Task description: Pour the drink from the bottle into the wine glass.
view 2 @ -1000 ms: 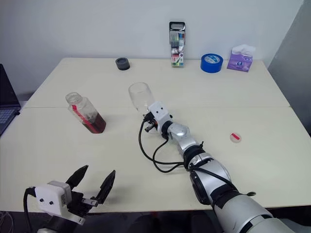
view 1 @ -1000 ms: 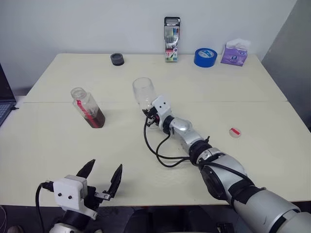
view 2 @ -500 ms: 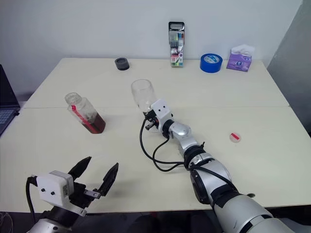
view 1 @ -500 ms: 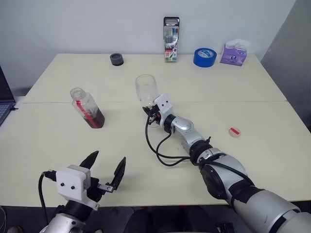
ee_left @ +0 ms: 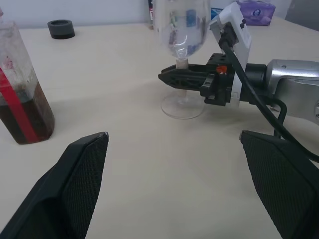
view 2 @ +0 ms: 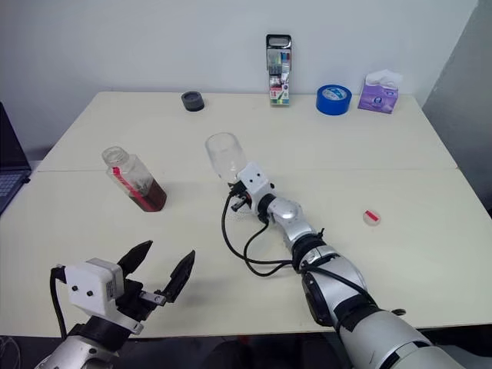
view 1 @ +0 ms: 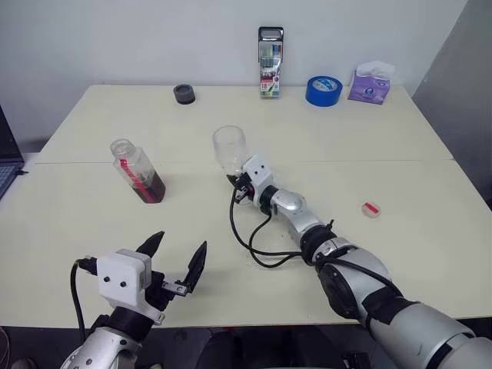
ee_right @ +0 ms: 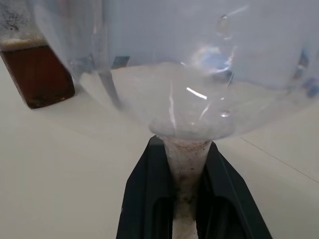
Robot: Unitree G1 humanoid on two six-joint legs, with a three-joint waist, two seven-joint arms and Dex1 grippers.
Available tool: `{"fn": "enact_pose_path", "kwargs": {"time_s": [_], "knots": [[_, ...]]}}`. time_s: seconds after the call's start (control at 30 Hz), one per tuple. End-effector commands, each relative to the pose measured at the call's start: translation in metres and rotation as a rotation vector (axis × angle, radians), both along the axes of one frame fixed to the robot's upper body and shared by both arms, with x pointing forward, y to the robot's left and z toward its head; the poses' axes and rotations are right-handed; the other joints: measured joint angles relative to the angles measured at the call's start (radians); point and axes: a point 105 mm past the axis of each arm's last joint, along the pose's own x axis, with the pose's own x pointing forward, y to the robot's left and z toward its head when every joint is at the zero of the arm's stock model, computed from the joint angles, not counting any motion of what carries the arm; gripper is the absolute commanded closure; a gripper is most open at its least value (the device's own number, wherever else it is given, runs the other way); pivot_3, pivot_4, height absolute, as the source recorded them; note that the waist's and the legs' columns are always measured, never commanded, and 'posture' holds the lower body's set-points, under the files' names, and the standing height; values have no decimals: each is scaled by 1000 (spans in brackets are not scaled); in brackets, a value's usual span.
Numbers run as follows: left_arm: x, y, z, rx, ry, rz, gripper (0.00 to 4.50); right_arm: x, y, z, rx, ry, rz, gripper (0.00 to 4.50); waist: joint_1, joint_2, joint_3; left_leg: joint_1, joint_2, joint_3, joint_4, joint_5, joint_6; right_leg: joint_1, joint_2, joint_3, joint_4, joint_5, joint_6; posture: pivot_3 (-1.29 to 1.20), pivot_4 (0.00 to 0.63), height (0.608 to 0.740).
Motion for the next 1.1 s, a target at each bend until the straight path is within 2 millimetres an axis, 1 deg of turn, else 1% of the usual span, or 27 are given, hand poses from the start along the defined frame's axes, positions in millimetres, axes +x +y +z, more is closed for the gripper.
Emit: {"fn": "enact_pose_path", "kwargs": {"time_s": [0.03,0.2,0.23,0.27,0.3,0.53,0.57,0.6,0.7,0.77,0.83,0.97,1.1], "knots": [[-2,-1,10,13,-33,-7,0,-7,13,3,10,-28,34,4302,0,0,0,0,0,0,0,0,0,0,0,0,0,0,0,0,150,740],[0,-3,10,14,-34,-10,0,-6,10,0,-11,-31,22,4302,0,0,0,0,0,0,0,0,0,0,0,0,0,0,0,0,150,740],[0,-3,10,15,-34,-10,0,-6,10,0,-14,-33,18,3584,0,0,0,0,0,0,0,0,0,0,0,0,0,0,0,0,150,740],[0,-3,10,15,-34,-10,0,-5,9,0,-16,-33,16,3380,0,0,0,0,0,0,0,0,0,0,0,0,0,0,0,0,150,740],[0,-3,10,16,-34,-10,0,-5,9,0,-17,-34,14,3067,0,0,0,0,0,0,0,0,0,0,0,0,0,0,0,0,150,740],[0,0,8,20,-30,-5,0,-4,6,1,-19,-40,11,524,0,0,0,0,0,0,0,0,-1,0,0,0,0,0,0,0,150,740],[0,1,7,20,-28,-3,0,-4,5,1,-19,-40,10,206,0,0,0,0,0,0,0,0,-1,0,0,0,0,0,0,0,150,740],[0,3,6,21,-26,-1,0,-3,2,0,-20,-39,8,39,0,0,0,0,0,0,0,0,-1,0,0,0,0,0,0,0,150,740],[-1,6,2,22,-19,9,0,0,-10,-5,-30,-37,-1,39,0,0,0,0,0,0,0,0,-1,0,0,0,0,0,0,0,150,740],[0,10,-1,24,-13,32,0,1,-24,-8,-35,-38,-2,39,1,0,0,0,0,0,0,0,-1,0,0,0,0,0,0,0,150,740],[1,16,-6,31,-4,67,0,2,-39,-9,-37,-51,13,39,6,0,0,0,0,0,0,0,-1,0,0,0,0,0,0,0,150,740],[5,30,-13,22,-4,170,0,-1,-77,-8,-59,-77,53,39,9,-1,0,0,0,0,0,-1,2,1,0,0,-1,0,0,0,150,740],[10,31,-15,2,-23,224,0,-10,-107,-2,-84,-84,73,39,8,-1,0,0,0,0,0,-1,2,1,0,0,0,0,0,0,150,740]]}}
